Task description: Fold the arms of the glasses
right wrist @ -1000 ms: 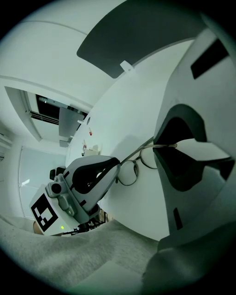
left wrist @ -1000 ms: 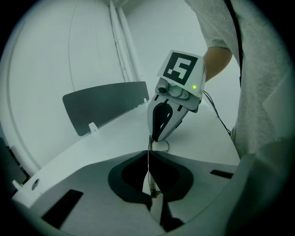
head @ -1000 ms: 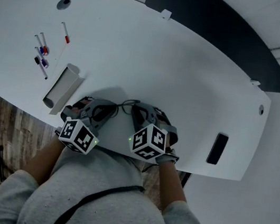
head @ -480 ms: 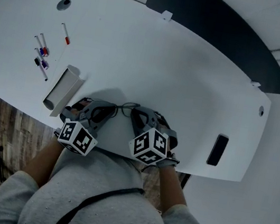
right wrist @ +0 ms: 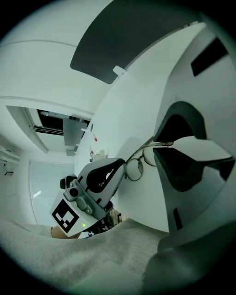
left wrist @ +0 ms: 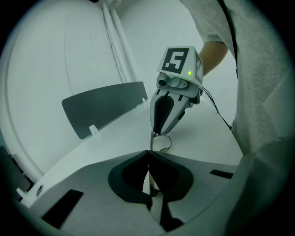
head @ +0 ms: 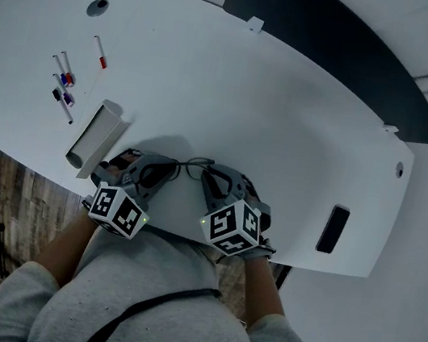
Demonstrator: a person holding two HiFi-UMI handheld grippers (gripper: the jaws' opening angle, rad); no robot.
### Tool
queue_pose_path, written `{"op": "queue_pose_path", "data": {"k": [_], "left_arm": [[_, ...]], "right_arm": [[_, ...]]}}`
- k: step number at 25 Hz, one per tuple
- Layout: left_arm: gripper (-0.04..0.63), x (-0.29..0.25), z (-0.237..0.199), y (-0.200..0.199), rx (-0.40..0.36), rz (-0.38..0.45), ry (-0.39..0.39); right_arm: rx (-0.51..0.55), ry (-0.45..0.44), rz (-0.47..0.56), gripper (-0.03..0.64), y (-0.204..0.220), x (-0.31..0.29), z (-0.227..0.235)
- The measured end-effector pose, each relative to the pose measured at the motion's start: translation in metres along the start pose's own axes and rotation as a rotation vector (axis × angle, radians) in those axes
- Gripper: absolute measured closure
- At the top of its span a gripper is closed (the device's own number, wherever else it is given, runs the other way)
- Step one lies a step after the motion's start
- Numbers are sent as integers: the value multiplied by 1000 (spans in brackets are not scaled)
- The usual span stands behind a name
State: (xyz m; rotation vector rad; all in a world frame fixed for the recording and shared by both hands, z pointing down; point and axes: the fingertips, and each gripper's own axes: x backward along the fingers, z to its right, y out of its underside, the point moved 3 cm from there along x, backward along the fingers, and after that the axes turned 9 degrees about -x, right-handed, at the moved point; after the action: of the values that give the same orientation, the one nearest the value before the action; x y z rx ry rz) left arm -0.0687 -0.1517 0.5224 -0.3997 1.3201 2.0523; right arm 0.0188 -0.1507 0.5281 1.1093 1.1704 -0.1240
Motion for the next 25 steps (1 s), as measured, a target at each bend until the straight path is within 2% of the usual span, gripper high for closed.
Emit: {"op": "queue_pose_path", "data": {"k": [4,15,18,25], "left_arm": [[580,-1,2,-2,-43,-7,-2],[578,6,-1,-2,29,0,-47],[578,10,-1,-1,28,-8,-60],[578,24,0,-2,63,-18,-108]], "right_arm": [[-30,2,20,581,2,3,2],[-37,-7,42,581,3,12,-3],[-33,0,46,581,3,15,-4],[-37,21,96,581,-2,24,-9]]}}
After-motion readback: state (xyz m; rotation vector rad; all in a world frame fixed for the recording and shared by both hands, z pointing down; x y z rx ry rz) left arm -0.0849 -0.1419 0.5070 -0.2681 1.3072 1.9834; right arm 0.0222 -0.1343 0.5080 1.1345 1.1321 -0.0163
